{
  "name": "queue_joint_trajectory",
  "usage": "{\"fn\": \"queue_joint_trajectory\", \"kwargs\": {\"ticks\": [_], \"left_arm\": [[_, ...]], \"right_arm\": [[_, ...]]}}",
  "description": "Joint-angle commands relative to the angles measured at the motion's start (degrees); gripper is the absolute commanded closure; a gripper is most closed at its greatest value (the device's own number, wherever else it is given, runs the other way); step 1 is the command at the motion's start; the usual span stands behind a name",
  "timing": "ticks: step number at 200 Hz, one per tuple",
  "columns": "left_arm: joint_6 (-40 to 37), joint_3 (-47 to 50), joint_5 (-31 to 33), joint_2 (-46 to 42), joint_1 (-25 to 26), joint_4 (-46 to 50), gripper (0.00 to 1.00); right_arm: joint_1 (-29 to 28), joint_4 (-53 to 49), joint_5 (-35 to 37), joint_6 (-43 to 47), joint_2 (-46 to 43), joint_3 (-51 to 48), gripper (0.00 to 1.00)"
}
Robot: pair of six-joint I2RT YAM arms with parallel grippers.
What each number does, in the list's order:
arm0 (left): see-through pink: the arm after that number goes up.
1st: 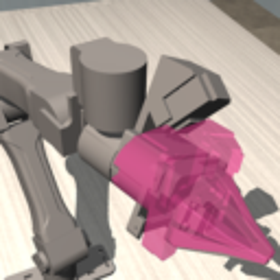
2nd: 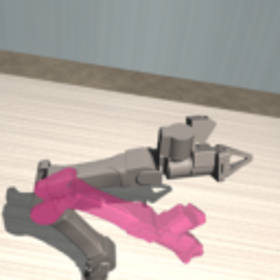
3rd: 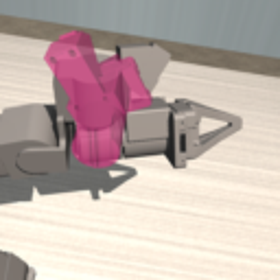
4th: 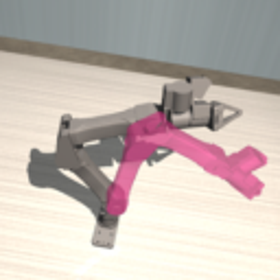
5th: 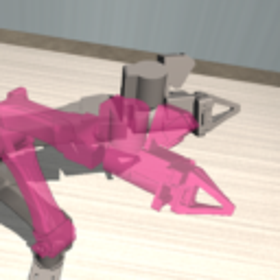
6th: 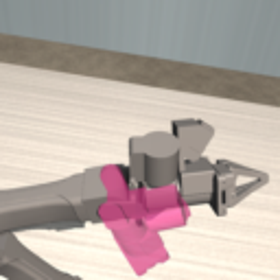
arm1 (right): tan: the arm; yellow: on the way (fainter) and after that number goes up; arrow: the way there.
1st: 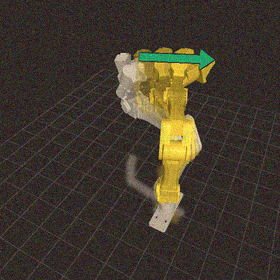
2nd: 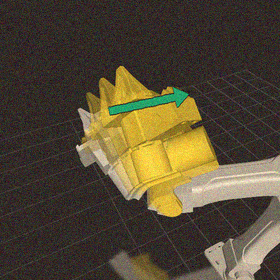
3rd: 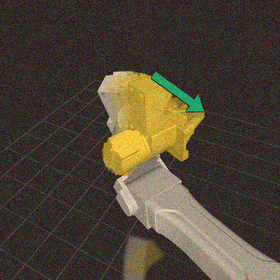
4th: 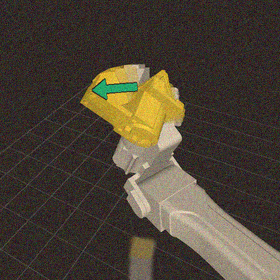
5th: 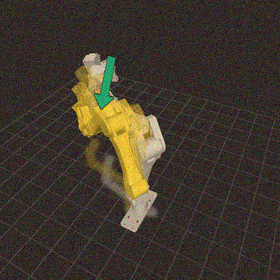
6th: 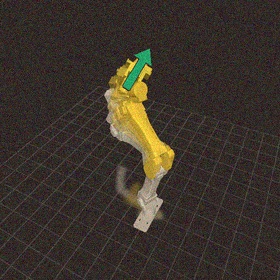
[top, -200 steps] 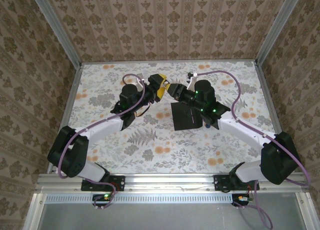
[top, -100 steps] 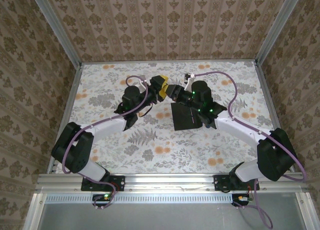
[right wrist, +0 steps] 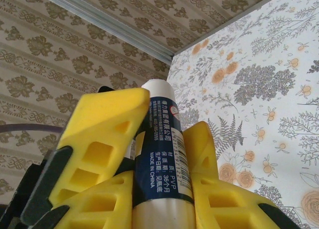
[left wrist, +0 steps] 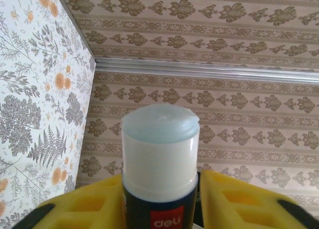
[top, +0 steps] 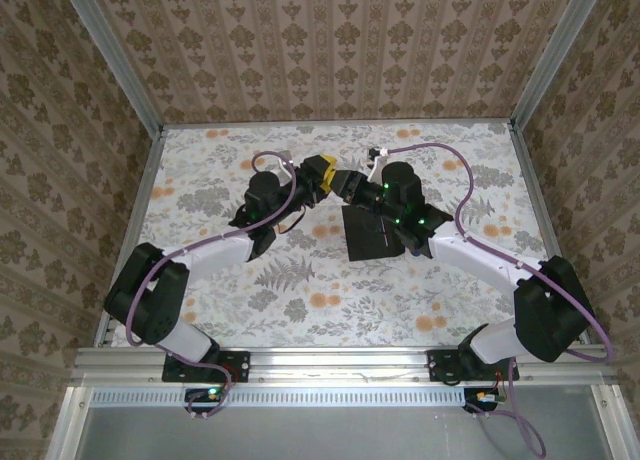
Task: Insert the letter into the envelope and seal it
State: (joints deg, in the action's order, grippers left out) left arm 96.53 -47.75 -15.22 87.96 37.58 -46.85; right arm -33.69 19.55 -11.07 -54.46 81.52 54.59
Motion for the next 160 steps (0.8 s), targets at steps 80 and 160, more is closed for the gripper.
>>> {"fn": "queue_joint_trajectory", "kwargs": {"ticks": [80, 160], "left_arm": [[-0.4, -0.5, -0.8, 0.3, 0.4, -2.8, 0.89], [-1.9, -0.5, -1.7, -0.2, -1.4, -2.3, 0.99]], "right_arm": [[-0.7, 1.9, 0.2, 0.3, 1.5, 2.9, 0.86], [-0.4, -4.2, 3.4, 4.2, -4.3, 1.4, 0.45]]}}
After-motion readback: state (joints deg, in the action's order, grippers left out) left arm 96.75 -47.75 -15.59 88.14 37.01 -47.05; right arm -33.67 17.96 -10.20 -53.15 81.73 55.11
